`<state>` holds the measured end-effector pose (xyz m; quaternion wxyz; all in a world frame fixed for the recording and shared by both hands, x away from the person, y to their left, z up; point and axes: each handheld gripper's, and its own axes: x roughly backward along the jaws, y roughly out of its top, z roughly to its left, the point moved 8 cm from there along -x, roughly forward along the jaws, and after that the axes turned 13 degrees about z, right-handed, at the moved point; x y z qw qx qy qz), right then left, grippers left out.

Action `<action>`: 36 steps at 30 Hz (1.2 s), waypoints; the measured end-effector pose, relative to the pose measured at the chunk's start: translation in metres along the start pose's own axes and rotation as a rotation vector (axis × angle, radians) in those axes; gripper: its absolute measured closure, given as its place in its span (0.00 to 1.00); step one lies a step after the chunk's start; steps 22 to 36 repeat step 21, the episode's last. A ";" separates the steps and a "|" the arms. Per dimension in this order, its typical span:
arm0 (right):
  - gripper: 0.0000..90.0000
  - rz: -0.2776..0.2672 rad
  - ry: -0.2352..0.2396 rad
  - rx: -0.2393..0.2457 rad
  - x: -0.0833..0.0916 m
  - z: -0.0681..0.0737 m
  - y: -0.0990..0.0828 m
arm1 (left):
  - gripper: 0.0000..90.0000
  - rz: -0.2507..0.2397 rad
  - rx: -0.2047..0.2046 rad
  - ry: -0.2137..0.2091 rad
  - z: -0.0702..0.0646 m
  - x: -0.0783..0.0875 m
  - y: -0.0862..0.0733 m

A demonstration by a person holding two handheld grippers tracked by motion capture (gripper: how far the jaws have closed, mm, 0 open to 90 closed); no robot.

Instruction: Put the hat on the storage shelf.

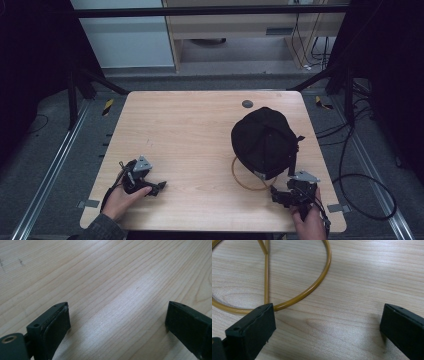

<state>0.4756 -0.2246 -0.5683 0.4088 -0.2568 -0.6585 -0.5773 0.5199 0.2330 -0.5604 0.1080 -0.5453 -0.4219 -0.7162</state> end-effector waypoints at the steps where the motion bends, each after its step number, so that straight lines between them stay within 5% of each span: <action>1: 0.00 0.000 0.000 0.000 0.000 0.000 0.000 | 0.05 -0.008 0.015 -0.010 0.002 -0.002 0.000; 10: 0.00 0.000 0.000 0.000 0.000 0.000 0.000 | 0.02 -0.055 0.033 -0.013 0.006 -0.004 -0.002; 36: 0.00 0.000 0.000 0.000 0.000 0.000 0.000 | 0.00 -0.052 0.039 -0.012 0.006 -0.004 -0.003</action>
